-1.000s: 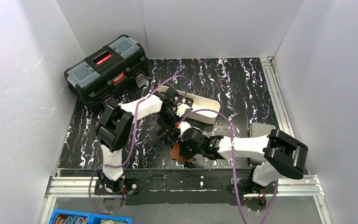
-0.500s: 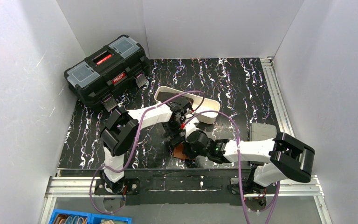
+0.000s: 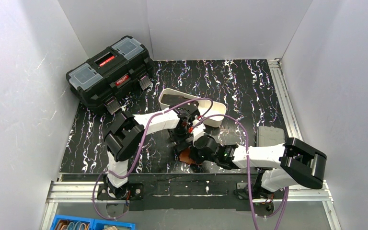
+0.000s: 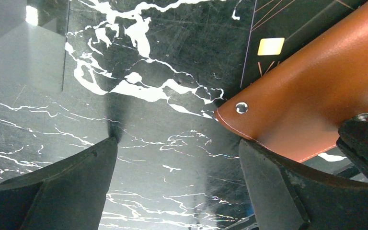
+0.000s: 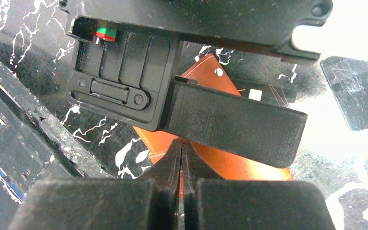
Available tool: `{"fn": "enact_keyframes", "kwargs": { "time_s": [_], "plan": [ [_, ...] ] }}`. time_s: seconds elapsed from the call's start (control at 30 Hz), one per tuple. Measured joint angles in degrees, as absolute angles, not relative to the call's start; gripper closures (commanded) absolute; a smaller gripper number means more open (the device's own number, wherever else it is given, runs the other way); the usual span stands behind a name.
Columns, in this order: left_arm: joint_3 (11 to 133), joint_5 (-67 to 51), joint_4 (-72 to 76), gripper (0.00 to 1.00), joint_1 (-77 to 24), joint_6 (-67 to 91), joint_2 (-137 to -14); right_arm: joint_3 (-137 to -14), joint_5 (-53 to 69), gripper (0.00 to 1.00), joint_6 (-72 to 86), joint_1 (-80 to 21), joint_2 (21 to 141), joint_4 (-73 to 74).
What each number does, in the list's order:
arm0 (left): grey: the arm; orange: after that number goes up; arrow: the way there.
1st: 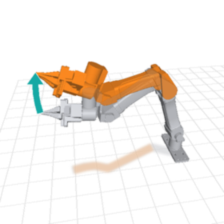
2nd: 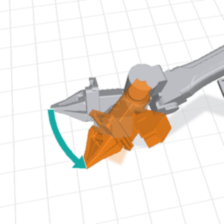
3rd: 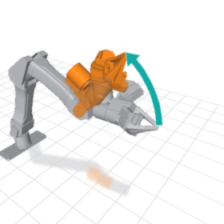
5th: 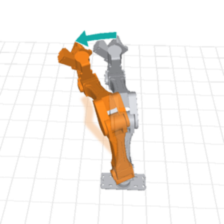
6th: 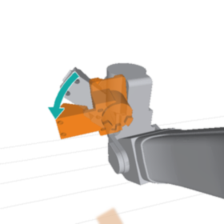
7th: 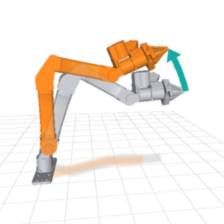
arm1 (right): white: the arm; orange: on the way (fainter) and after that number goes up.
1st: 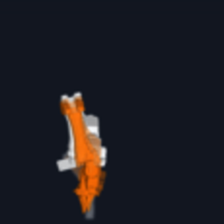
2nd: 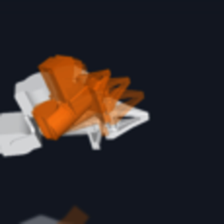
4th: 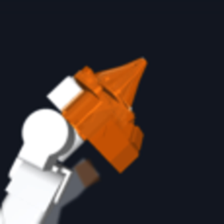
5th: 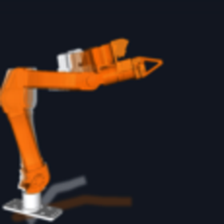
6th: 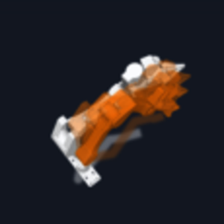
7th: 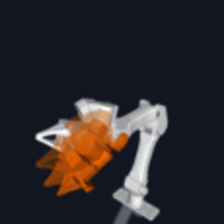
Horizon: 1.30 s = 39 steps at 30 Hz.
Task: Put the credit cards into the card holder
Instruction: Close the card holder at the center of the board.
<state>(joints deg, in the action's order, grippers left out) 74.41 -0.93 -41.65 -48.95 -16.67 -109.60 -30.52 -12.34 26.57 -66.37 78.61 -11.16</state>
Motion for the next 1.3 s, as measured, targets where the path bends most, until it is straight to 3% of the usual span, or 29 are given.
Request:
{"fn": "enact_keyframes", "kwargs": {
  "time_s": [0.53, 0.7, 1.3],
  "plan": [
    [72.18, -16.78, -41.93, 0.02, -43.59, -11.35, -105.67, -29.54, -11.81, 0.99, 26.55, -66.37, 78.24, -12.64],
    [64.77, -19.97, -35.81, 0.02, -42.78, -12.16, -100.18, -29.41, -11.66, 0.99, 26.57, -66.37, 78.24, -13.10],
    [66.48, -9.85, -24.97, 0.02, -46.48, -10.70, -103.57, -27.18, -11.40, 0.99, 26.92, -66.35, 76.27, -14.66]
  ]
}}
